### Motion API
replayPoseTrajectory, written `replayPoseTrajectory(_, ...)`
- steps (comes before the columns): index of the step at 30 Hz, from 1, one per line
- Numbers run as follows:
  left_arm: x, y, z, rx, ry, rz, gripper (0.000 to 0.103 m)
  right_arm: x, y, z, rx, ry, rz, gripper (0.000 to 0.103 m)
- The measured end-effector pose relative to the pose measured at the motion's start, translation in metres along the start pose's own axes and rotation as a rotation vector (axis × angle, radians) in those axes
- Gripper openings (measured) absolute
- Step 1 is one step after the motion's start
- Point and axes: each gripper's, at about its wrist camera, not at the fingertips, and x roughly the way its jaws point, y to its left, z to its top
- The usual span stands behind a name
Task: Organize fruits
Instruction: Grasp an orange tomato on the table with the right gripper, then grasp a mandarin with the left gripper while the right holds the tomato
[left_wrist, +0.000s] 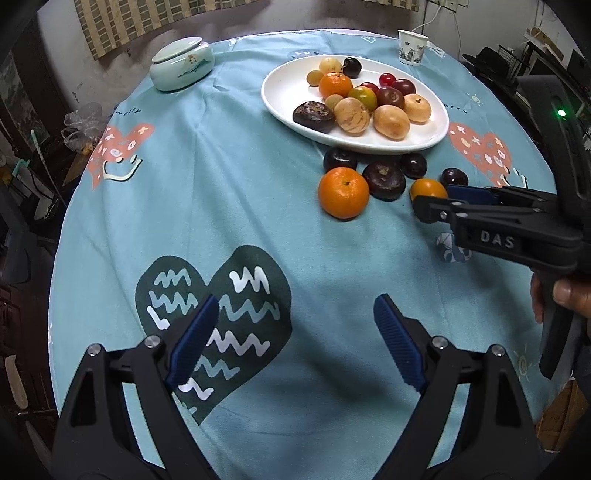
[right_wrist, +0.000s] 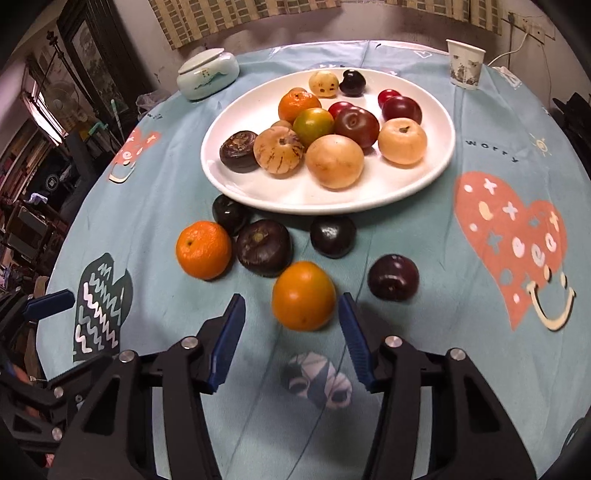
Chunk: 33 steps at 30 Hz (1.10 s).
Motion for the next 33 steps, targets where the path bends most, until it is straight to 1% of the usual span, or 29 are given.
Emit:
replayPoseTrajectory(2,0.001,0.001,0.001,-0.006,0.002,-0.004,0.087,0.010,0.000,0.003,-0.010,0.036,-0.027,0.043)
replayPoseTrajectory(5,0.003,0.002,0.003,-0.014,0.003,-0.011,0.087,0.012,0.000,0.002,-0.044,0.045,-0.026,0.038)
replayPoseTrajectory(9,0.008,0.000,0.013,-0.021,-0.008,-0.035,0.087,-0.004,-0.007,-0.005,-0.022,0.026,0.030,0.038)
replayPoseTrajectory(11,0.011,-0.004,0.024,-0.005,-0.033,-0.045,0.087,-0.012,-0.013,-0.013,0.009,0.025,0.066,0.038)
replayPoseTrajectory(14,0.022,-0.013,0.042,0.029,-0.069,-0.038,0.087,-0.021,-0.020,-0.027,0.043,0.026,0.083,0.038)
replayPoseTrajectory(18,0.043,-0.022,0.060,0.068,-0.054,-0.045,0.087,-0.025,-0.026,-0.039,0.076,0.034,0.085,0.038)
replayPoseTrajectory(23,0.063,-0.029,0.069,0.104,-0.036,-0.046,0.087,-0.027,-0.031,-0.045,0.104,0.035,0.087,0.038)
replayPoseTrajectory(25,0.071,-0.031,0.073,0.112,-0.026,-0.043,0.085,-0.027,-0.032,-0.045,0.107,0.035,0.088,0.038)
replayPoseTrajectory(26,0.075,-0.030,0.074,0.113,-0.020,-0.047,0.079,-0.027,-0.031,-0.044,0.107,0.034,0.091,0.038)
replayPoseTrajectory(27,0.078,-0.030,0.075,0.111,-0.010,-0.057,0.070,-0.027,-0.031,-0.044,0.107,0.034,0.092,0.038)
replayPoseTrajectory(28,0.082,-0.029,0.076,0.103,0.003,-0.087,0.065,-0.026,-0.030,-0.044,0.108,0.035,0.094,0.038)
replayPoseTrajectory(29,0.083,-0.028,0.077,0.097,0.010,-0.117,0.052,-0.026,-0.029,-0.044,0.106,0.037,0.096,0.038)
replayPoseTrajectory(30,0.083,-0.029,0.078,0.099,0.013,-0.146,0.045,-0.025,-0.029,-0.044,0.104,0.040,0.098,0.038)
replayPoseTrajectory(33,0.080,-0.036,0.076,0.134,0.006,-0.109,0.044,-0.024,-0.027,-0.045,0.102,0.045,0.101,0.038)
